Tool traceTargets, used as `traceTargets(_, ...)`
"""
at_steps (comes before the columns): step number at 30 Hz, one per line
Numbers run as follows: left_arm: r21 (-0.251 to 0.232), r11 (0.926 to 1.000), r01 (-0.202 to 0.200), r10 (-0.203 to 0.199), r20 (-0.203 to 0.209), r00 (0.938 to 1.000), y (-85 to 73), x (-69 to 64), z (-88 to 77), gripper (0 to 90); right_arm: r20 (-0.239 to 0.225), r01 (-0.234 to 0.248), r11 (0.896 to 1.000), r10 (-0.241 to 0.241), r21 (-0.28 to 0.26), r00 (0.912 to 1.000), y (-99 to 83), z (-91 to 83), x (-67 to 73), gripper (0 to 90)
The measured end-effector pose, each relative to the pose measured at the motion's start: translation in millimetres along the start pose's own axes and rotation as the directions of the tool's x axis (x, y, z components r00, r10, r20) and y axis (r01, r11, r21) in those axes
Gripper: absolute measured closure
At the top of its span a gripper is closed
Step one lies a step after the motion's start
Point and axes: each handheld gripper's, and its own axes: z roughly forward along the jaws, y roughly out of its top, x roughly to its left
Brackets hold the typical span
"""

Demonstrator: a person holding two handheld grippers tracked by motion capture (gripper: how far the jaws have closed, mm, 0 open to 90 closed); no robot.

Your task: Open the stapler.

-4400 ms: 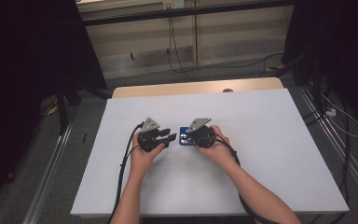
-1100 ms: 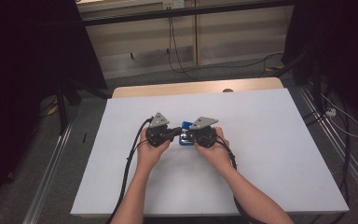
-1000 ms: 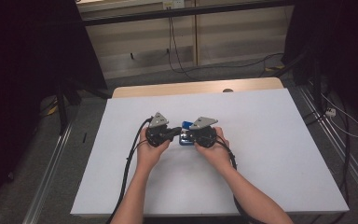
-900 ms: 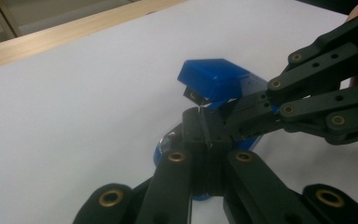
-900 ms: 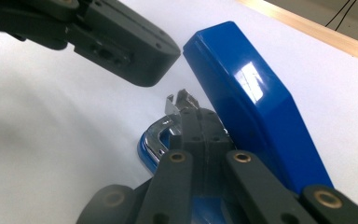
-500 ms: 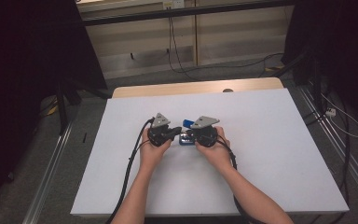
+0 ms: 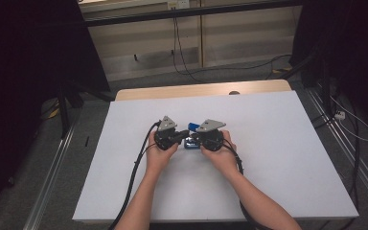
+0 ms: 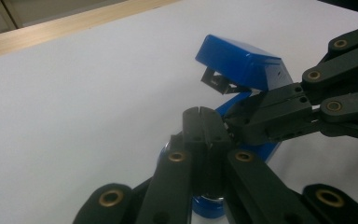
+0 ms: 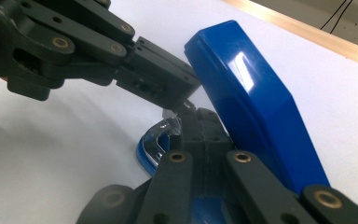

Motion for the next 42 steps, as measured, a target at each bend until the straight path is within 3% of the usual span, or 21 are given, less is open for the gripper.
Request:
traceTargets(7,0.004,1.0,-0.005,0.005,-0.004,1.0,-1.1,-2.2,1.6,90.0,0.036,0.016,1.0,-0.016,-0.002,0.9992,1.2,-1.4,1.9,90.0)
traceTargets(9,0.037,0.9989,-0.029,0.03,-0.021,0.9993,-4.1,-3.7,4.9,90.0,0.047,0.02,1.0,-0.02,-0.004,0.9987,1.6,-2.0,2.3,90.0)
traceTargets(16,0.028,0.9992,-0.03,0.03,-0.024,0.9992,-6.2,-4.0,5.9,90.0,0.068,-0.004,1.0,0.005,-0.018,0.9977,2.5,-5.3,1.1,90.0)
traceTargets(32,0.026,0.9974,-0.067,0.068,-0.044,0.9967,-6.7,-6.4,5.8,90.0,0.123,0.038,0.999,-0.038,0.0,0.9916,6.9,-13.6,-3.6,90.0)
traceTargets(42,0.029,0.9975,-0.065,0.066,-0.049,0.9966,-6.3,-7.5,6.0,90.0,0.14,0.011,1.0,-0.01,-0.002,0.9901,5.1,-19.9,-10.6,90.0)
